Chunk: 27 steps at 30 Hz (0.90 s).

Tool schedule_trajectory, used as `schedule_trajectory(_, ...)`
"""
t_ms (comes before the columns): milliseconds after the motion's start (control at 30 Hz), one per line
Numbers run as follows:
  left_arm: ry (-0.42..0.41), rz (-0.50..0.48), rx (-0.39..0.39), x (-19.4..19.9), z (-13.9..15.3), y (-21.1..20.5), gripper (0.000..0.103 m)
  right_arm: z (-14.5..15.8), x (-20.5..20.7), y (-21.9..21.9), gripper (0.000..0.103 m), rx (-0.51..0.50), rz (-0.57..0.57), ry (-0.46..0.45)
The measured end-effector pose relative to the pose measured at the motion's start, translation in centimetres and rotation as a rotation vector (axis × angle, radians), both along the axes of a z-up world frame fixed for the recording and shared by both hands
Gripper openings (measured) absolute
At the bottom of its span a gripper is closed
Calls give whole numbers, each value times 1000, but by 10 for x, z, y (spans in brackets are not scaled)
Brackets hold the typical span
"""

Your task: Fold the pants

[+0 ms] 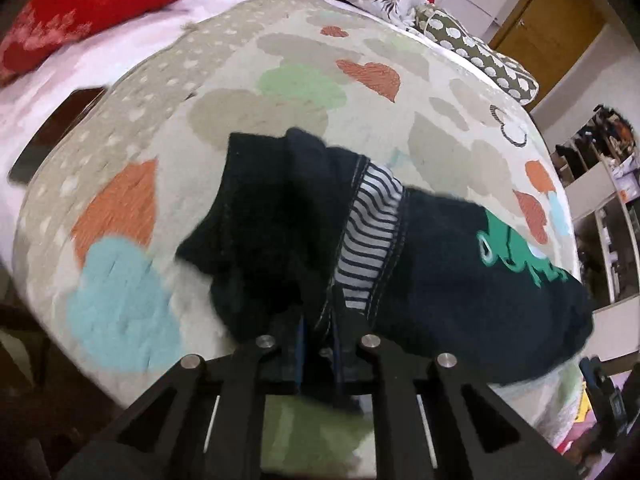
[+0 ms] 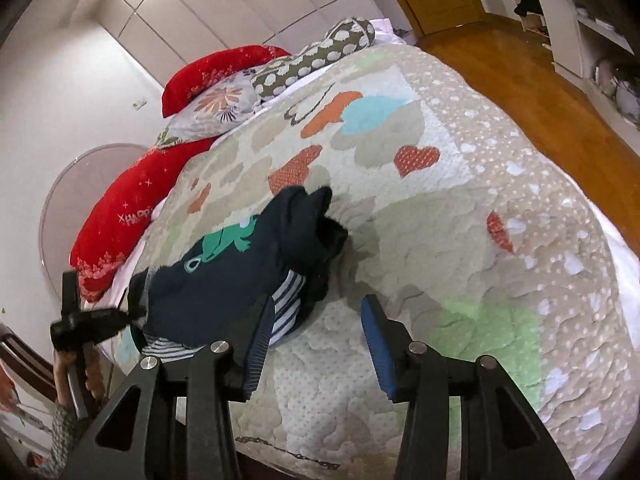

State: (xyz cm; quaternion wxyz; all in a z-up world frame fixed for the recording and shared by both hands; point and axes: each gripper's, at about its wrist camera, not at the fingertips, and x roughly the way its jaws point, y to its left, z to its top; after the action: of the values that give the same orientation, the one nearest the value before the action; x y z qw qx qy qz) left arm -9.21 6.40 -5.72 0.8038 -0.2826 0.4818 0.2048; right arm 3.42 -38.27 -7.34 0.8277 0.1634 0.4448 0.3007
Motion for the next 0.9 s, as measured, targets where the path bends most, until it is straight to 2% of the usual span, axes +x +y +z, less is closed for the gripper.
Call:
schedule_trajectory(100,4,33,-42,-21,-1,3,10,3,3,1,49,2,5,-4)
schedule_trajectory(200,50,63,-98,-26,-21,11,13,4,10,12,49,-5,17,-3)
schedule_trajectory(267,53,63,-102,-24,-27,12,14,4,12,21,50,-10,25,-7)
schedule_trajectory(333,42,63,-83,-24,-26,10,15,2,18,32,57,-14,34,3)
schedule_trajectory(500,-78,81,-115,-43,-19,14,17,-17,35,54,63,-4,33,78)
schedule_trajectory(533,-103,93,-111,-49,-15,16,22,-21,38,56,63,5,29,96)
schedule_trajectory(567,-120,114,-93,-55,-10,18,32,-28,41,58,63,28,24,129)
schedule_trajectory(667,-166,167,-39,-70,7,20,37,-40,41,59,64,104,-7,156)
schedule_trajectory(700,-172,181,-25,-73,11,21,37,-42,40,58,57,127,-6,155)
schedule_trajectory(733,-179,197,0,-78,18,20,37,-43,40,58,45,141,-8,161)
schedule_trajectory(767,-186,202,16,-79,23,18,37,-46,41,56,15,152,-7,180)
schedule_trajectory(900,-208,148,35,-69,44,6,37,-48,46,37,13,207,-54,203)
